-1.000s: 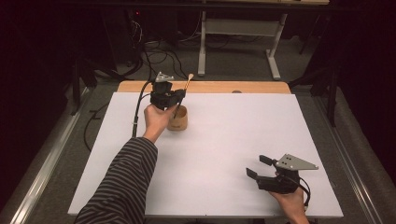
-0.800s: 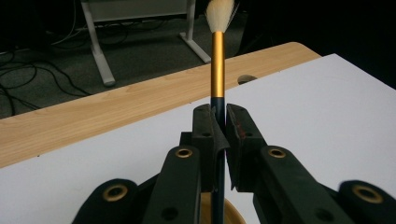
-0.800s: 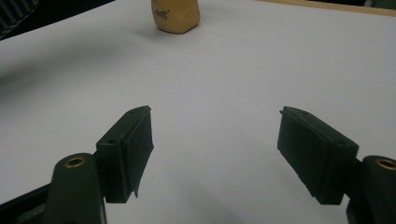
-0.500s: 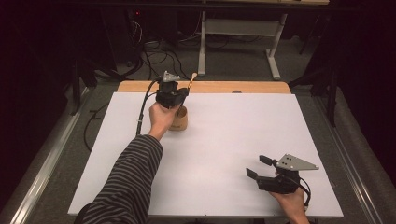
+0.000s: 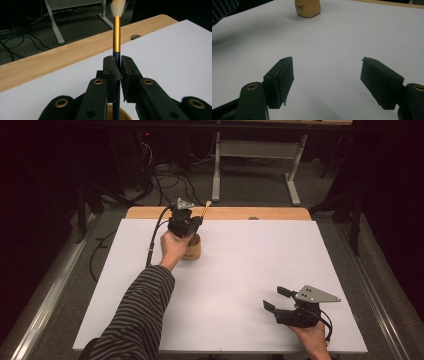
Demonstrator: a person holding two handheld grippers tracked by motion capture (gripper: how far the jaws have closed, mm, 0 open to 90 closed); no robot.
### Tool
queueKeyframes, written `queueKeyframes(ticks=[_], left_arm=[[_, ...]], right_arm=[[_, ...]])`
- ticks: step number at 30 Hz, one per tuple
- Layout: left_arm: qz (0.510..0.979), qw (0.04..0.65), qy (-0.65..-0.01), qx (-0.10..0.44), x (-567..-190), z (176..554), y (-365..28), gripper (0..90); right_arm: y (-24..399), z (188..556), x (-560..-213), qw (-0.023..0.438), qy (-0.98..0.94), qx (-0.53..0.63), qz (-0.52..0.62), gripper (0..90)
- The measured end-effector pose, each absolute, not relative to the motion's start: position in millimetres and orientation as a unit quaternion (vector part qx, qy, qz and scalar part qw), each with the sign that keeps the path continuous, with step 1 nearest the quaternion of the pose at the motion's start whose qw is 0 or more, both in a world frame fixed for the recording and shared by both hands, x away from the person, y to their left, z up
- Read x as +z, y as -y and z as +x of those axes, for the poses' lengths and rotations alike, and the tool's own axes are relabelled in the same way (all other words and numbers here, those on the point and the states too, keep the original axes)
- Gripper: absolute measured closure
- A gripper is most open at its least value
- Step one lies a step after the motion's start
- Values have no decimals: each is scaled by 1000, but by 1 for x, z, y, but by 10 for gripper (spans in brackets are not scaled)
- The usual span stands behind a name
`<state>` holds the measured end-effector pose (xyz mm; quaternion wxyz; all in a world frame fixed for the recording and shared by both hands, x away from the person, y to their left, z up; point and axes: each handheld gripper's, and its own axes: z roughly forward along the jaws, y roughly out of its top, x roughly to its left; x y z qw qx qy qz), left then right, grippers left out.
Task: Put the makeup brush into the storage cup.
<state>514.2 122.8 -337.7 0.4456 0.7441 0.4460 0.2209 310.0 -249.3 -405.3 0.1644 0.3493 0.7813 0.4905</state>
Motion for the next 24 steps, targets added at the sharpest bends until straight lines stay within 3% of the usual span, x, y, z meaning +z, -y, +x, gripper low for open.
queueKeyframes(ticks=[24], left_arm=[[758, 432, -439, 214, -337, 510, -128, 829]], right_arm=[[249, 310, -406, 164, -780, 491, 351, 282]])
